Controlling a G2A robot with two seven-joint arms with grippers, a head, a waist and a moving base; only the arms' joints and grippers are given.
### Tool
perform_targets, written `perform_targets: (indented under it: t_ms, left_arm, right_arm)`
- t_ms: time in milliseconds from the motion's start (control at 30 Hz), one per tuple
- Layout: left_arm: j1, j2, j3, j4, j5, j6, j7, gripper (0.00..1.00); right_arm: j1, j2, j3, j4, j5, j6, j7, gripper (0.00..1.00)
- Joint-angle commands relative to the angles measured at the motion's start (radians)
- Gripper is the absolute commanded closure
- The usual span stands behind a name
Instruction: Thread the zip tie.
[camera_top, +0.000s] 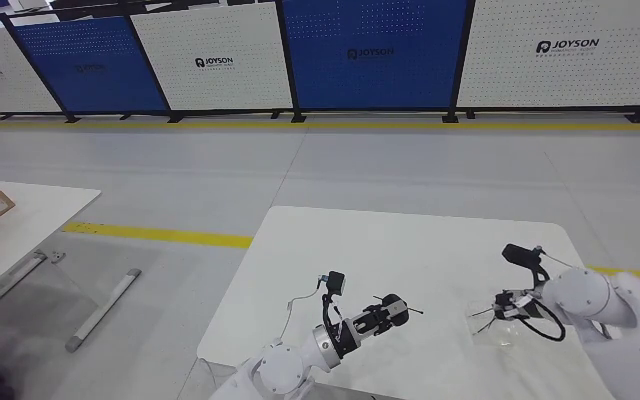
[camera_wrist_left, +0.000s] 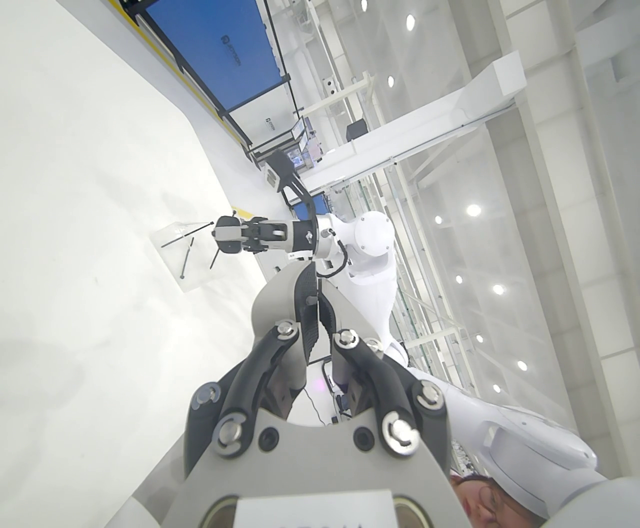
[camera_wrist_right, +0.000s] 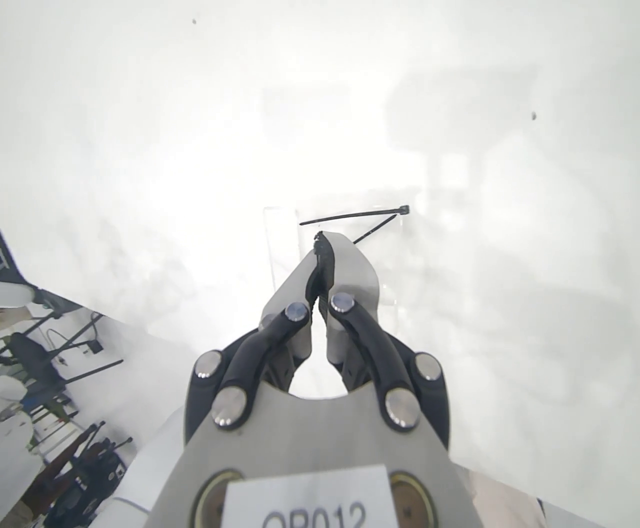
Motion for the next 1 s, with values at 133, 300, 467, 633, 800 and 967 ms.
perform_targets:
  t_ms: [133, 300, 467, 633, 800, 967]
  left_arm:
    - [0.000, 0.000, 0.000, 0.000, 0.000, 0.000, 0.000, 1.00]
    - [0.000, 0.000, 0.000, 0.000, 0.000, 0.000, 0.000, 1.00]
    - [0.000, 0.000, 0.000, 0.000, 0.000, 0.000, 0.000, 1.00]
    - [0.000, 0.000, 0.000, 0.000, 0.000, 0.000, 0.000, 1.00]
    - [0.000, 0.000, 0.000, 0.000, 0.000, 0.000, 0.000, 1.00]
    - [0.000, 0.000, 0.000, 0.000, 0.000, 0.000, 0.000, 1.00]
  right_arm:
    - [-0.069, 0.013, 0.074, -0.055, 0.039, -0.013, -0.021, 1.00]
    - [-0.069, 0.013, 0.074, -0.055, 0.039, -0.013, -0.021, 1.00]
    - [-0.069, 0.013, 0.074, -0.055, 0.039, -0.013, -0.021, 1.00]
    - [-0.115, 0.017, 0.128, -0.106, 0.048, -0.006, -0.143, 1.00]
    - [-0.294, 0.038, 0.324, -0.275, 0.108, -0.008, -0.303, 1.00]
    - [-0.465, 0.036, 0.380, -0.423, 0.068, 0.001, -0.491, 1.00]
